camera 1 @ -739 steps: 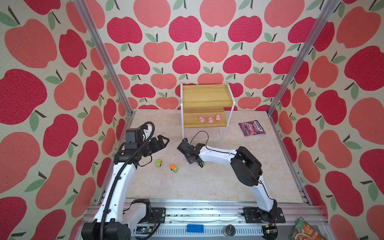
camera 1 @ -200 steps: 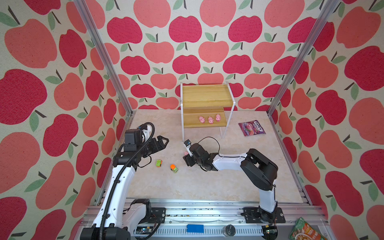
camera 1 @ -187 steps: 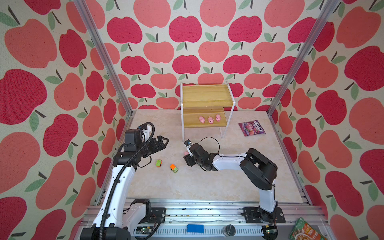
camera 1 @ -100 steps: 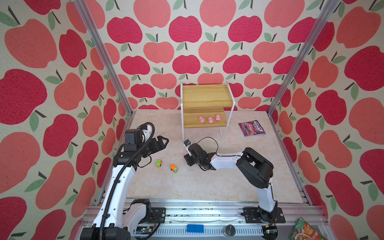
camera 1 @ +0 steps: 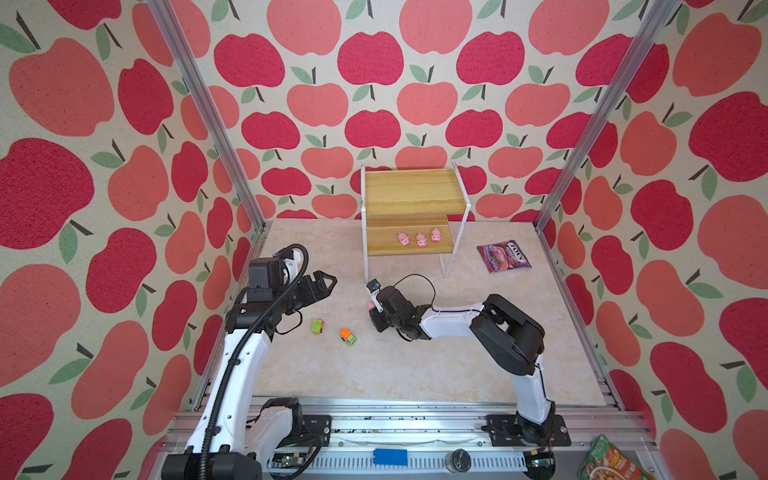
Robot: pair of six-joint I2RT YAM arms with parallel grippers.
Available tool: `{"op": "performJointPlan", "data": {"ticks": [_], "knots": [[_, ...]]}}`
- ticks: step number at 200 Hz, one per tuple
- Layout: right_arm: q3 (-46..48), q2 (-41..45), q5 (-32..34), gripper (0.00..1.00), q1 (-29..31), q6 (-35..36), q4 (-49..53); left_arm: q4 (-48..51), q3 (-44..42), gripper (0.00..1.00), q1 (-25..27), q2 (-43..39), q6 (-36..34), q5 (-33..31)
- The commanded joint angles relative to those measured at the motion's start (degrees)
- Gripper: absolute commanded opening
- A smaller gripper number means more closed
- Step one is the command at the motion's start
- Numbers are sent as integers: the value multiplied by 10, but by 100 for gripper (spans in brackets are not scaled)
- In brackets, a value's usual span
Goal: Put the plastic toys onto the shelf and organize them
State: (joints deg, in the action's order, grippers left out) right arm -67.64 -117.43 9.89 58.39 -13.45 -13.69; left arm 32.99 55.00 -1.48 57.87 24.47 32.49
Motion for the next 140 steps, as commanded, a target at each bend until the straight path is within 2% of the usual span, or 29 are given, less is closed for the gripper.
{"op": "performJointPlan", "data": {"ticks": [1,84,114,140], "knots": [[-23,-20,-21,30,3,28,-20,-22,-3,91,-9,10,3,20],[-53,-59,-49,31,12,57,-46,-14,-9,90,-6,12,-4,4],[-50,-57,-44,44,11,72,-60,-13,-9,91,-5,13,-4,4],[-22,-52,-41,57,12,85,-117,-14,-9,91,-5,10,-4,4]]}}
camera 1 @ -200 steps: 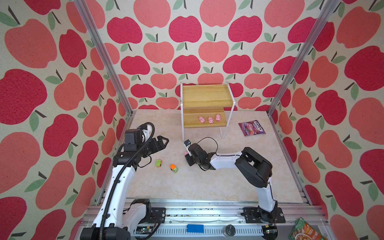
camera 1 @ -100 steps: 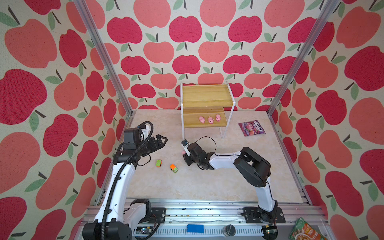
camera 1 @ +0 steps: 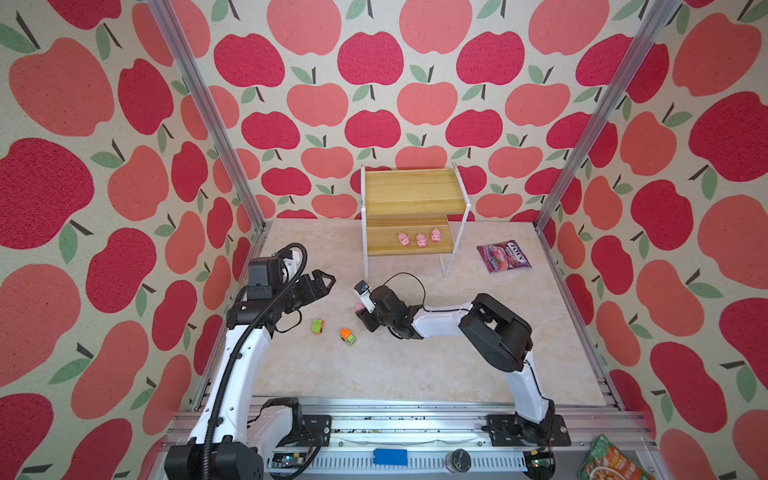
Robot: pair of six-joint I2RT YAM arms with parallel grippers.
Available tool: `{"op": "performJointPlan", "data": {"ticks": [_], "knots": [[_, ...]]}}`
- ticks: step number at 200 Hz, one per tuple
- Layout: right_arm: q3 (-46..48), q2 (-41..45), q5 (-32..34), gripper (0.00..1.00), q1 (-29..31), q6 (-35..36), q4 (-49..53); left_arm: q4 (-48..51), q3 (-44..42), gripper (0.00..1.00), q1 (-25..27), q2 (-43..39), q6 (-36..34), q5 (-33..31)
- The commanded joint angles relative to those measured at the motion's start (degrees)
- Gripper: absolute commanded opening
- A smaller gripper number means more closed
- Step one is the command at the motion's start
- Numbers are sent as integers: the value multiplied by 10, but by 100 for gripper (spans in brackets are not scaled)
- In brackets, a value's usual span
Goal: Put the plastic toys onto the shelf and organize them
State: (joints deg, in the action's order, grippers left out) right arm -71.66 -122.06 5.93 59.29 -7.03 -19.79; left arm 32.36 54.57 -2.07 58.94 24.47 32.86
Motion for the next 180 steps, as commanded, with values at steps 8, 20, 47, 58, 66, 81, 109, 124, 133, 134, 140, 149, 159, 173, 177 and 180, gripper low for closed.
{"op": "performJointPlan", "data": {"ticks": [8,20,47,58,66,81,109,124,133,134,140,149,159,173,177,180], "knots": [[28,-6,0,58,3,23,-80,-8,-5,91,0,-1,-4,0],[46,-7,1,59,3,27,-125,-8,-6,91,1,-1,-4,0],[78,-11,4,60,3,32,-196,-8,-5,90,4,-1,-5,-2],[88,-10,5,59,3,33,-213,-8,-5,90,5,-1,-5,-2],[97,-10,4,58,3,33,-226,-9,-5,90,5,-1,-5,-2],[106,-12,0,56,2,28,-240,-10,-5,90,6,-1,-5,-3],[119,-17,1,52,2,19,-253,-8,-6,90,7,-3,-6,-4],[121,-21,0,50,0,17,-257,-8,-7,90,8,-3,-6,-5],[121,-22,-3,50,-1,16,-259,-8,-6,90,9,-3,-7,-6],[121,-23,-3,50,-1,16,-260,-9,-7,90,9,-3,-7,-6],[120,-23,-4,49,0,16,-260,-8,-6,90,10,-3,-7,-6],[118,-24,-5,49,-1,15,-257,-8,-6,90,11,-3,-7,-7],[115,-26,-6,48,-1,14,-250,-7,-6,90,11,-4,-7,-7],[110,-29,-7,48,-1,13,-238,-8,-6,90,11,-2,-7,-7],[109,-29,-7,48,-2,12,-236,-8,-6,90,11,-2,-8,-7],[109,-30,-7,48,-2,13,-235,-8,-5,90,11,-2,-8,-7]]}}
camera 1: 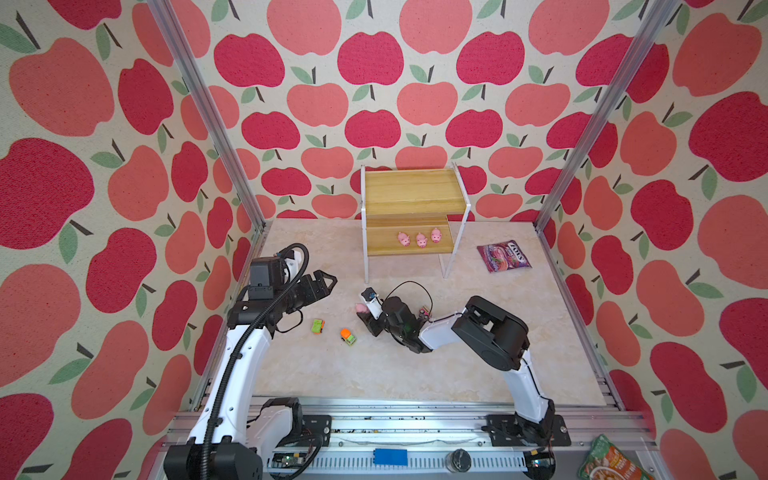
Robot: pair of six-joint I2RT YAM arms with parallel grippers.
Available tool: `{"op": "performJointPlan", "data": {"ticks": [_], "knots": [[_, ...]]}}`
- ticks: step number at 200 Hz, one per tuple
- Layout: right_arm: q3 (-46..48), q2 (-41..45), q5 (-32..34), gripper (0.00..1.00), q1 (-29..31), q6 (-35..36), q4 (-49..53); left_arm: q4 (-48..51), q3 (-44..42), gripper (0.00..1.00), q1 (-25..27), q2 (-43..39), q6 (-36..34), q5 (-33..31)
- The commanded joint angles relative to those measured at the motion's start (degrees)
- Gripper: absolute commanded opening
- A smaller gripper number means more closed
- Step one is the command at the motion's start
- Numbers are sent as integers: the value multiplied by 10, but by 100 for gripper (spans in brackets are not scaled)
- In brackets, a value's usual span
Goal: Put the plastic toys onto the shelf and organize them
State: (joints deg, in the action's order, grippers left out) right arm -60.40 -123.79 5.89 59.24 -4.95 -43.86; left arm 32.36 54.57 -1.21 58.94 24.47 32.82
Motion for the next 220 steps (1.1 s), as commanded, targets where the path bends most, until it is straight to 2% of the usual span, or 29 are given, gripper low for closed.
{"op": "performJointPlan", "data": {"ticks": [1,48,134,171,220], "knots": [[-3,-13,-6,48,-1,-8,6,-8,-5,90,2,-3,-7,-7],[-9,-18,-6,42,-2,-10,7,-7,-6,90,2,-4,-7,-7],[-28,-17,-30,21,-2,-3,12,-7,-5,90,2,-6,-9,-9],[-20,11,-27,19,1,-1,18,-7,-5,90,2,-5,-9,-11],[14,108,8,18,1,-14,69,-3,0,90,2,-4,-10,-15]]}}
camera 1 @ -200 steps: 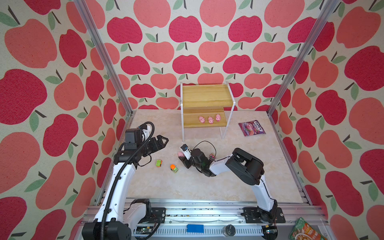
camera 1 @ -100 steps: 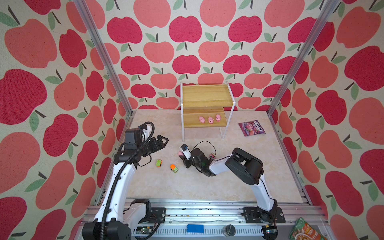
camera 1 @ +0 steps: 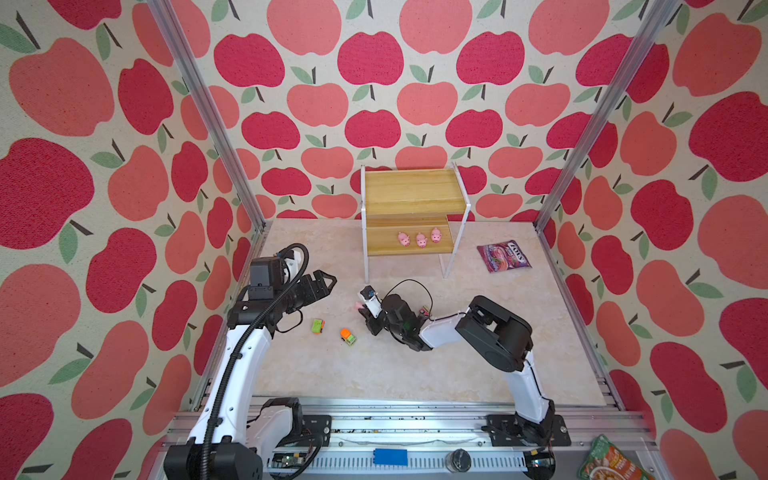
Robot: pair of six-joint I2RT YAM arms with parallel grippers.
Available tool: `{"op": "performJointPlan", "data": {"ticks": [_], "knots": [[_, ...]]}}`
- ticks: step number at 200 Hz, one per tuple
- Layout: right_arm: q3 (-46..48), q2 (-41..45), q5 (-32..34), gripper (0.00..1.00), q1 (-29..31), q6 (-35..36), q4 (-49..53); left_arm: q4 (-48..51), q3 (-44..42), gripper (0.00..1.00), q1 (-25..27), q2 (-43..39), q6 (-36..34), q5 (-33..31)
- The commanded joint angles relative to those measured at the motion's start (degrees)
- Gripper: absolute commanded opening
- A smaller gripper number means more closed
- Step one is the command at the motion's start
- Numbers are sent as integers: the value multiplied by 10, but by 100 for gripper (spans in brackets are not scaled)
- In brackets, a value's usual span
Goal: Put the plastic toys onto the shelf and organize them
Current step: 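Carry the pink pig with the right gripper onto the lower shelf tier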
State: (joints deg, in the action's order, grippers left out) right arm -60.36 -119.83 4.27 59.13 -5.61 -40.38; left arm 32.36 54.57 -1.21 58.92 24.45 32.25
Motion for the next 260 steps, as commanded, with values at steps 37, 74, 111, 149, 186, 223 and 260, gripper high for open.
{"op": "performJointPlan", "data": {"ticks": [37,74,111,149,186,223,260], "knots": [[21,141,84,19,-2,-7,92,-2,0,90,2,-9,-11,-10],[-5,181,141,20,-21,-21,150,-1,1,90,2,-11,-12,-9],[-64,183,188,20,-39,-33,193,0,0,90,5,-15,-17,-14],[-141,152,226,20,-50,-44,226,8,5,91,19,-8,-43,-14],[-198,119,243,20,-60,-63,262,14,9,93,59,2,-83,-13],[-242,88,268,21,-66,-80,285,17,2,94,91,-10,-108,-46],[-288,55,290,21,-67,-95,309,12,-10,94,114,-24,-116,-71]]}}
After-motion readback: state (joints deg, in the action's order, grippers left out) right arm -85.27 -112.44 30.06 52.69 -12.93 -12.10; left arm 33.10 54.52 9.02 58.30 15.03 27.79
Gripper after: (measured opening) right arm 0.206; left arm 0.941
